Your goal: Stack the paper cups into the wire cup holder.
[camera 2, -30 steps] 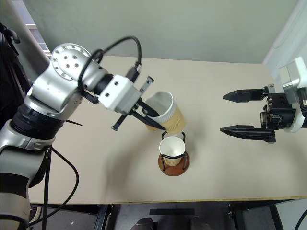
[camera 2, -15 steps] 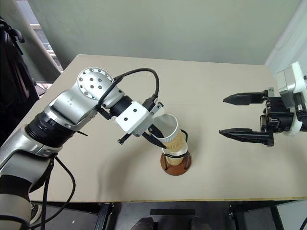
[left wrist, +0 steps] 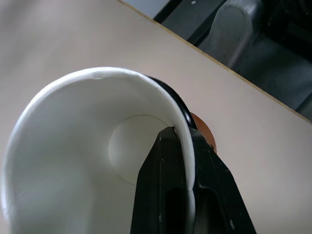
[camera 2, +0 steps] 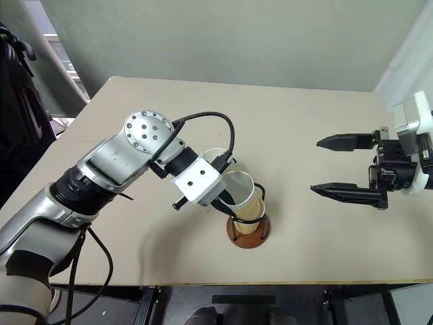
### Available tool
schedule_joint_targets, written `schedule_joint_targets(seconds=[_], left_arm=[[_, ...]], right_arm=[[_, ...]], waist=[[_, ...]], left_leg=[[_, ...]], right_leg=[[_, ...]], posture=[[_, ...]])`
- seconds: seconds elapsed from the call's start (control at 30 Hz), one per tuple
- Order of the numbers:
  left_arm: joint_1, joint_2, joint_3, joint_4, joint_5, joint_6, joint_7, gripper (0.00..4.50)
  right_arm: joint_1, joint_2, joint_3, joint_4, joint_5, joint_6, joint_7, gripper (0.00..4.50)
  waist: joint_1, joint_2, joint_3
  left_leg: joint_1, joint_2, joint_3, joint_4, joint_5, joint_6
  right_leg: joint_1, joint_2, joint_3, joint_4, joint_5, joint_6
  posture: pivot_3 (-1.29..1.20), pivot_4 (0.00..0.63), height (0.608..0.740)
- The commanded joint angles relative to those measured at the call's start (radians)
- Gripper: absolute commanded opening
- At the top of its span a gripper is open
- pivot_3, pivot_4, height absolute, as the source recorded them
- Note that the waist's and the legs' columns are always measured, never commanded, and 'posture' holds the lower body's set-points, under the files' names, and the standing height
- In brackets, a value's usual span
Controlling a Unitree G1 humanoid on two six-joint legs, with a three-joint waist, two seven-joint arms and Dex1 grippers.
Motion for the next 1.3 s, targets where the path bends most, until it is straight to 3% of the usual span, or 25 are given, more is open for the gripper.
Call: schedule_joint_targets(seconds=[0.03,0.23,0.33,0.43,0.57,1.17,1.3], left_arm=[[-0.001,-0.018,0.023,0.001,0.035,-0.023,-0.037,1.02],[0.004,-0.055,0.054,0.015,0.065,-0.030,-0.037,3.16],[-0.014,-0.077,0.137,0.087,0.044,-0.005,-0.020,4.17],[-0.053,-0.073,0.251,0.213,0.012,0.045,-0.004,4.17],[-0.063,0.001,0.326,0.398,0.080,0.015,-0.015,4.17],[-0.062,-0.189,0.254,0.812,0.427,-0.191,0.090,4.17],[-0.078,-0.215,0.265,0.860,0.450,-0.212,0.114,3.24]], right_arm=[[0.003,-0.019,-0.053,-0.028,0.019,-0.003,-0.011,4.50],[0.011,-0.022,-0.055,-0.034,0.018,-0.004,-0.018,4.50],[0.011,-0.024,-0.053,-0.034,0.018,-0.003,-0.017,4.50],[0.022,-0.032,-0.065,-0.034,0.018,0.000,-0.008,4.50],[0.046,-0.029,-0.065,-0.031,0.015,-0.004,-0.011,4.50],[0.019,-0.014,-0.023,-0.031,0.003,-0.018,-0.041,4.50],[0.026,-0.015,-0.031,-0.040,0.006,-0.016,-0.049,4.50]], waist=[[0.000,0.000,0.000],[0.001,0.000,0.000],[0.001,0.000,0.000],[0.001,0.000,0.000],[-0.006,0.001,0.000],[0.016,0.001,0.000],[0.017,0.001,0.000]], left_leg=[[0.000,0.000,0.000,0.000,0.000,0.000],[0.000,0.000,0.006,0.000,0.000,0.000],[0.000,0.000,0.008,0.000,0.000,0.000],[0.000,0.001,0.009,0.000,0.000,0.000],[0.001,0.001,0.008,-0.001,-0.001,0.001],[-0.002,0.000,0.008,0.005,-0.002,0.004],[-0.002,0.000,0.009,0.006,-0.003,0.005]], right_leg=[[0.000,0.000,0.000,0.000,0.000,0.000],[0.000,0.000,0.000,0.000,0.000,0.000],[0.000,0.000,0.000,0.000,0.000,0.000],[0.000,0.000,0.000,0.001,0.000,0.000],[-0.002,0.000,0.001,0.001,0.000,0.000],[-0.003,-0.001,0.002,0.000,0.001,0.005],[-0.003,-0.001,0.002,0.000,0.001,0.006]], posture=[[0.00,0.150,0.740],[0.00,0.150,0.740],[0.00,0.150,0.740],[0.00,0.150,0.740],[0.00,0.150,0.740],[0.00,0.150,0.740],[0.00,0.150,0.740]])
